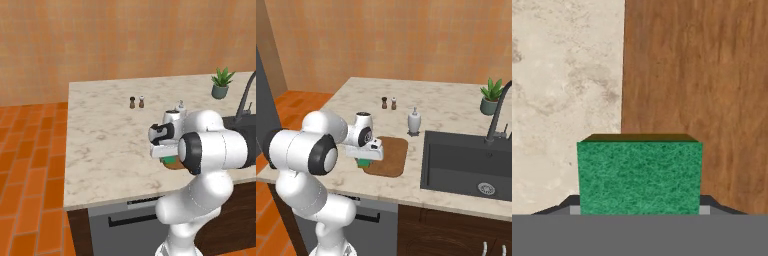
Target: Pick up the sponge from the counter and clean the cutting board by briefly scrubbing or pressing down on the cutting board. Once finished, release the sponge.
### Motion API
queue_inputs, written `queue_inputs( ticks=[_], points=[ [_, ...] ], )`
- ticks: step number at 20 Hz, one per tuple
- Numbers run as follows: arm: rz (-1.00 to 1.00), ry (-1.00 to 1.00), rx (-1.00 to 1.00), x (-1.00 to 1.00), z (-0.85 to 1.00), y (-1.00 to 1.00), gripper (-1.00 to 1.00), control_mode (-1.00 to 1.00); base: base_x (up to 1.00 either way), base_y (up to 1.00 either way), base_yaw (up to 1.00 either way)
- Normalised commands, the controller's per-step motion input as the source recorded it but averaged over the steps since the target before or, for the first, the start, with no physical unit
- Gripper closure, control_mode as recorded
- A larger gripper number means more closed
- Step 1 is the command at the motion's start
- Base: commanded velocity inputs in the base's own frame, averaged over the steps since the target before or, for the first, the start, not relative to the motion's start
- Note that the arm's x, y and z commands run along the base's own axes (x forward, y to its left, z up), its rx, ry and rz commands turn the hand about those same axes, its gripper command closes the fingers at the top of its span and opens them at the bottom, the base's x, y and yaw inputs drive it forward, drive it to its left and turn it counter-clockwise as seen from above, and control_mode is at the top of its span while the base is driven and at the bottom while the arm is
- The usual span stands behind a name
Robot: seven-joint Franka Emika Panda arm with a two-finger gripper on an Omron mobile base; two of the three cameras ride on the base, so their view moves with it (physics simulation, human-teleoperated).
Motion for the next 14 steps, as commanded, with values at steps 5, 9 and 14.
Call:
queue_inputs(
  ticks=[5, 9, 14],
  points=[
    [0.00, 0.03, 0.00, 0.10, -0.10, -0.11, 1.00, -1.00, 0.00, 0.00, 0.00],
    [0.00, 0.04, 0.00, 0.30, -0.01, -0.06, 1.00, -1.00, 0.00, 0.00, 0.00],
    [0.00, 0.01, 0.01, 0.42, 0.00, -0.05, 1.00, -1.00, 0.00, 0.00, 0.00]
  ],
)
